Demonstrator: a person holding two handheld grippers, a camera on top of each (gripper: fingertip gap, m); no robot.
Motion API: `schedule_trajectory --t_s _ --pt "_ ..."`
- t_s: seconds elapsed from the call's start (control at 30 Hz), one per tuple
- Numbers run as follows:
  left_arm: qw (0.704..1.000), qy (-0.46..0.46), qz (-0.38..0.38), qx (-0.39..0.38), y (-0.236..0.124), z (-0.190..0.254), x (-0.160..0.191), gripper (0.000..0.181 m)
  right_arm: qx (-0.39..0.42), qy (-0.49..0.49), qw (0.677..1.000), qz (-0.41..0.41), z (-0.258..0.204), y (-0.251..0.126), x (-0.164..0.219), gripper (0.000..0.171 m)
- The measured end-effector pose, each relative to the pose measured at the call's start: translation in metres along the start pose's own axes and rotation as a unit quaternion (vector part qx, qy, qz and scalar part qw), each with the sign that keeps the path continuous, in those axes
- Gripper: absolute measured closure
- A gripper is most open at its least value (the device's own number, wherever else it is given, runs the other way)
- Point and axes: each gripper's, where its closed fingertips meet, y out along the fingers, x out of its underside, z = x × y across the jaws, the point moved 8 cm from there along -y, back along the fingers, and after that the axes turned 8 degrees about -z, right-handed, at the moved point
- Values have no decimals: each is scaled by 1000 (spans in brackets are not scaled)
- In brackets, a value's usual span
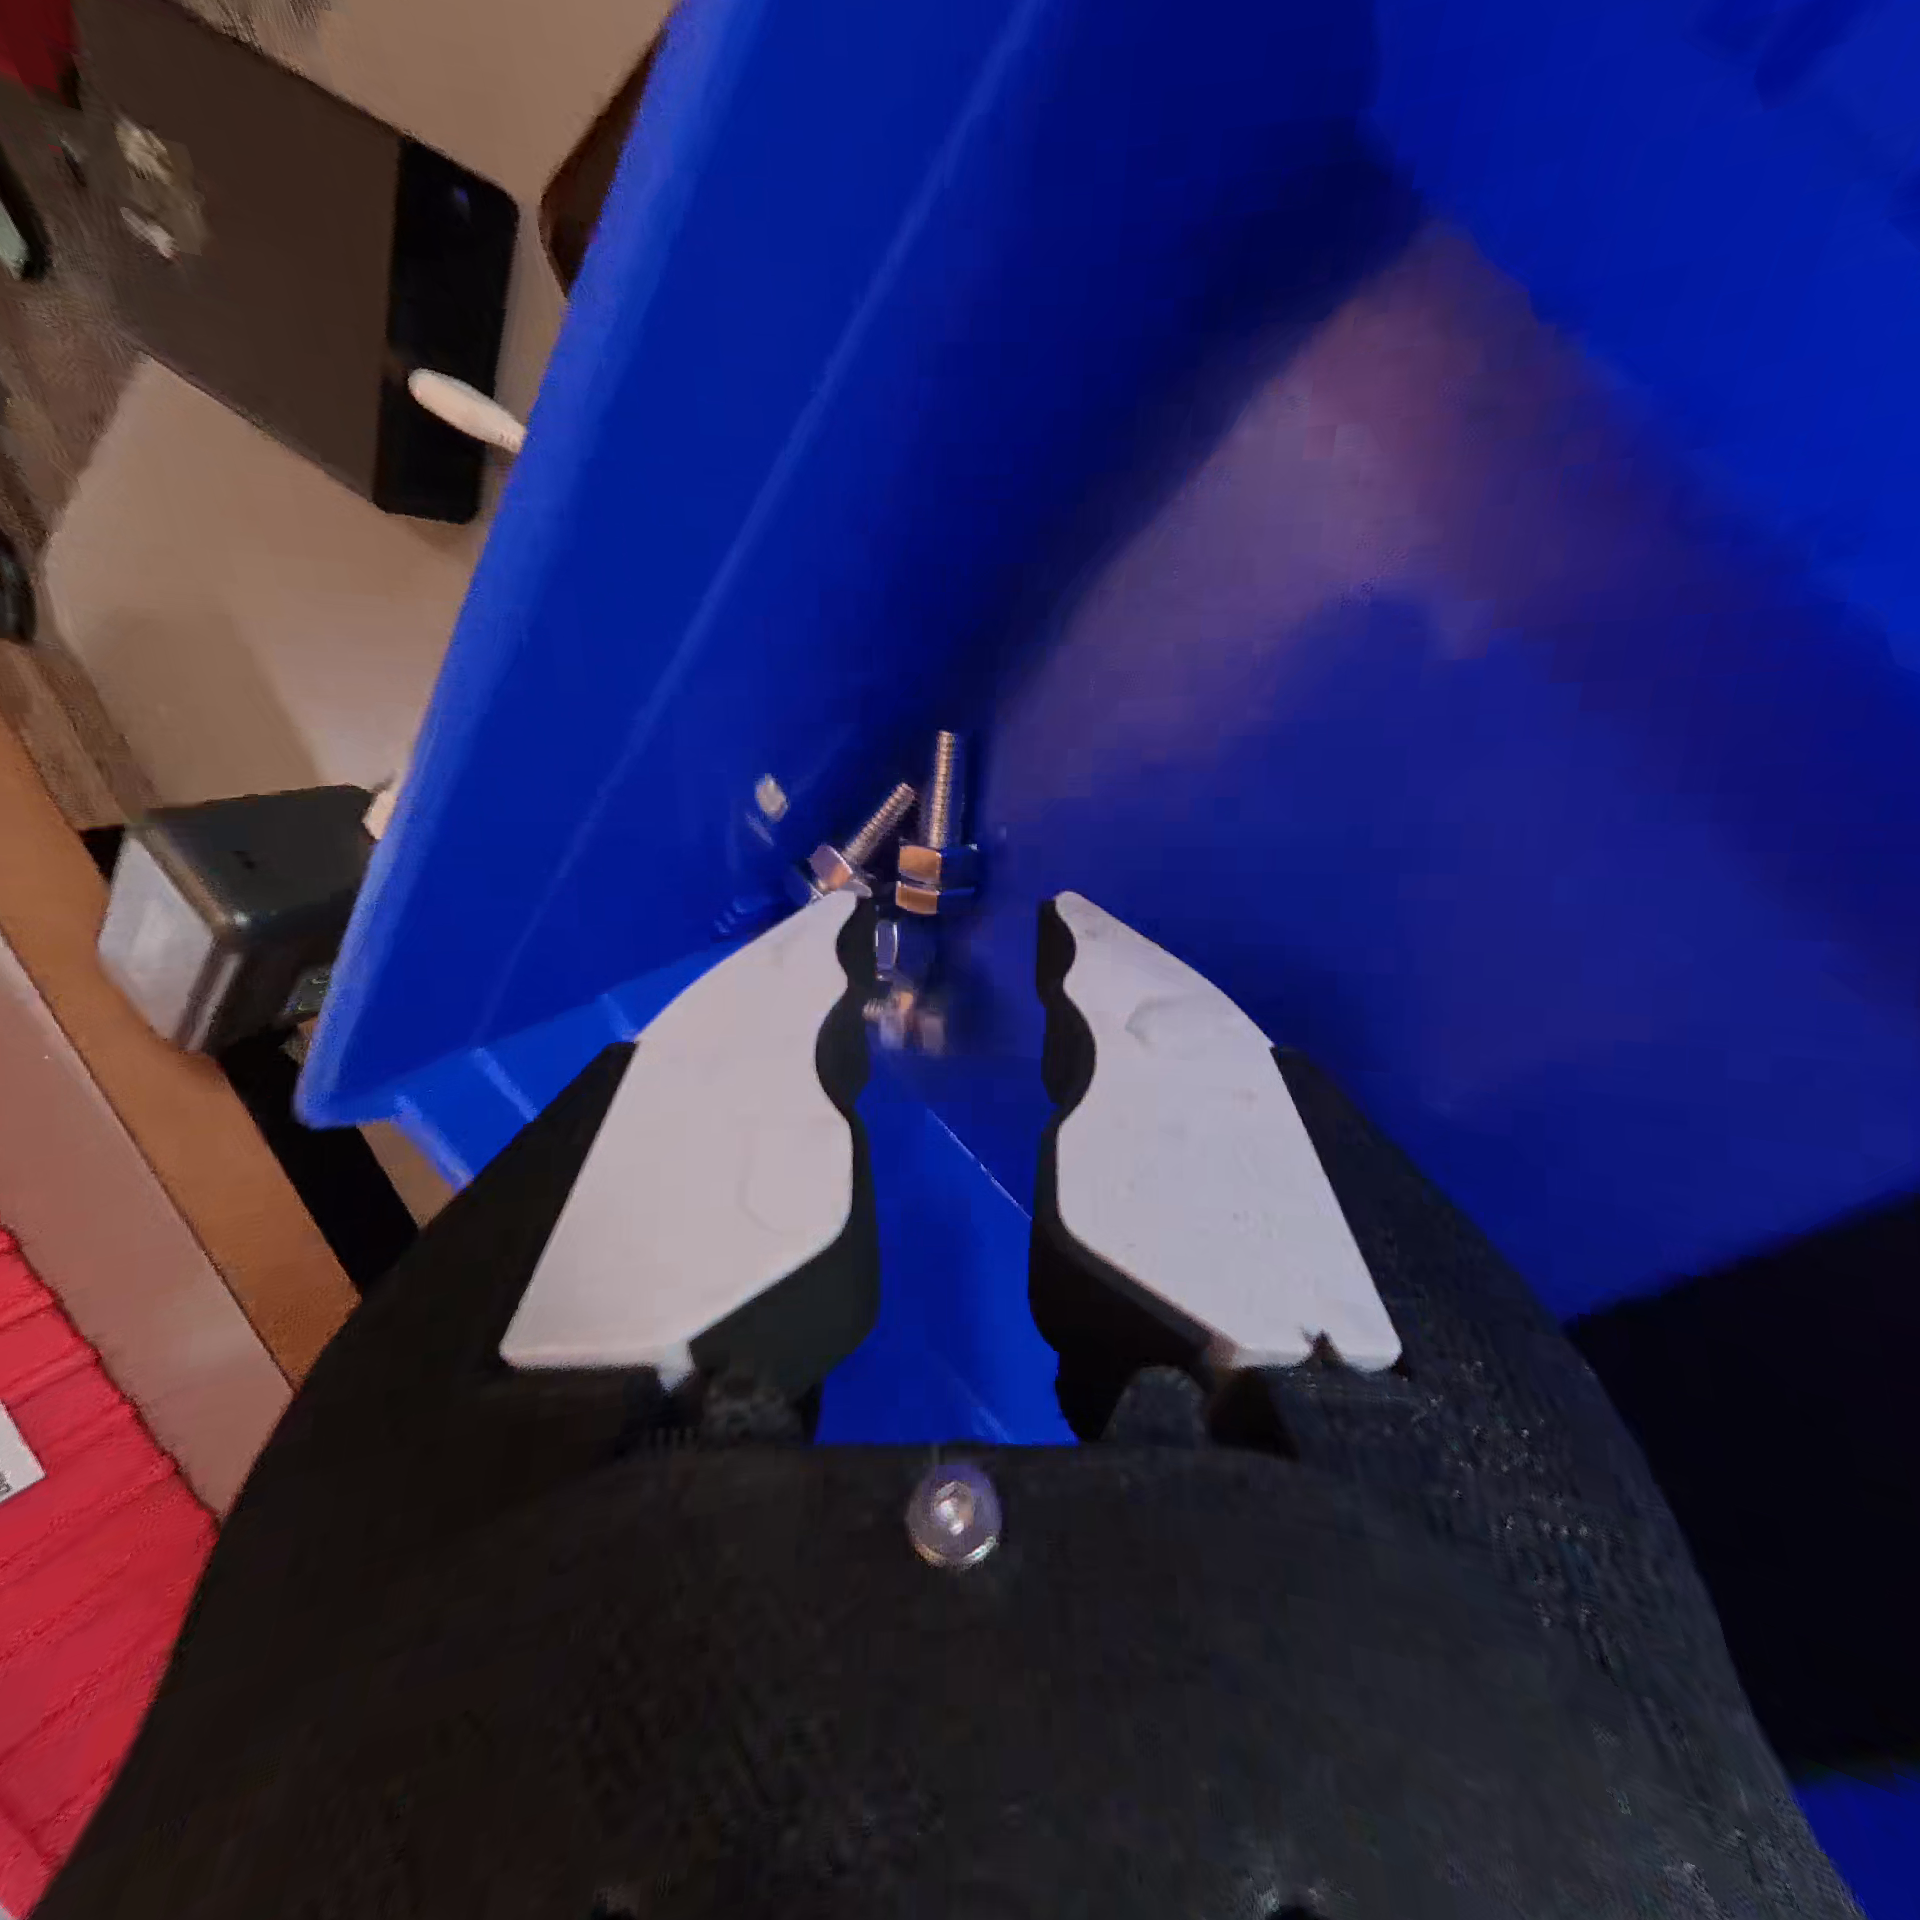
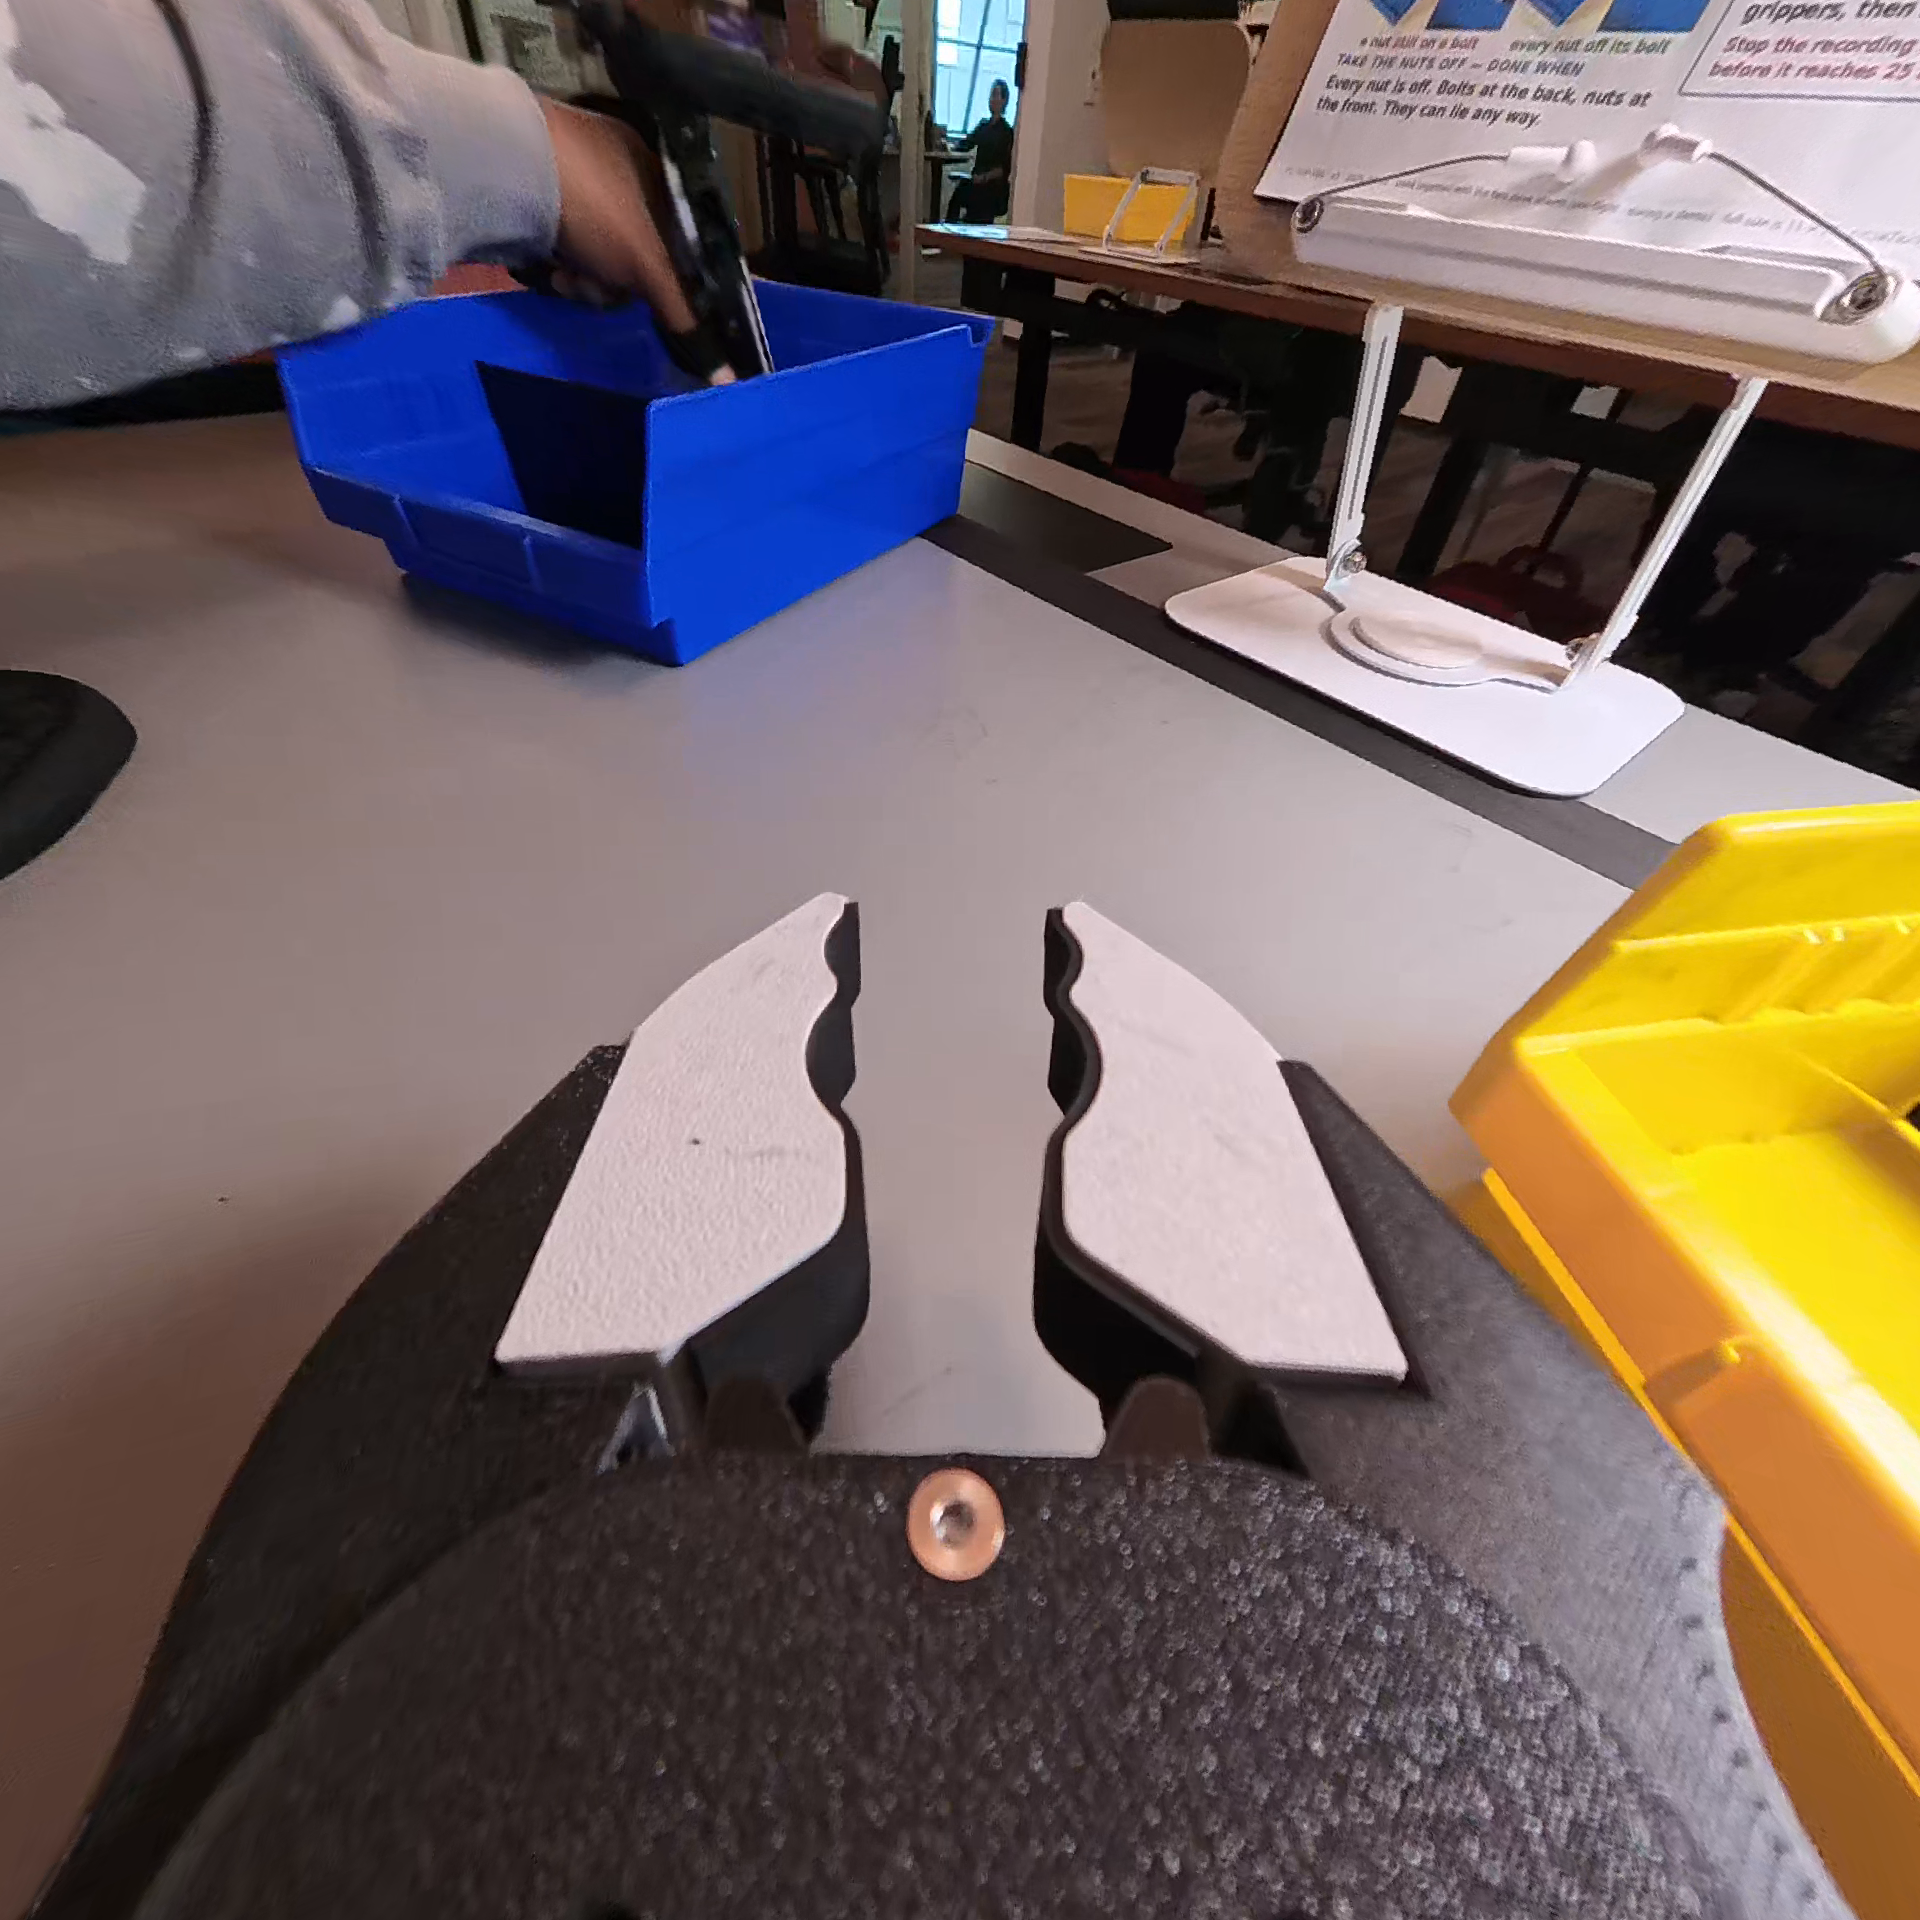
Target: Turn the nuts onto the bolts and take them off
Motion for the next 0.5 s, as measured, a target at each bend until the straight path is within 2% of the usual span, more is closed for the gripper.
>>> schedule_trajectory --t_s 0.13,0.17,0.23,0.27,0.37,0.5 --pt "998 -11 -67 12 28 -6 -3 145 -18 22 1000 6 2 1 0 138" --pt "998 -6 -63 -7 29 -9 -5 154 -21 24 999 5 3 2 0 138" --pt "997 -3 -75 -4 30 -11 -7 156 -24 22 999 5 2 2 0 139" --pt "997 8 -78 4 29 -9 -7 163 -24 21 999 5 2 2 0 139" --pt "998 19 -65 -1 28 -7 -4 163 -26 20 999 7 1 1 -1 140" --pt "998 1 -7 58 13 -2 2 162 -26 20 999 11 0 -2 -2 140"
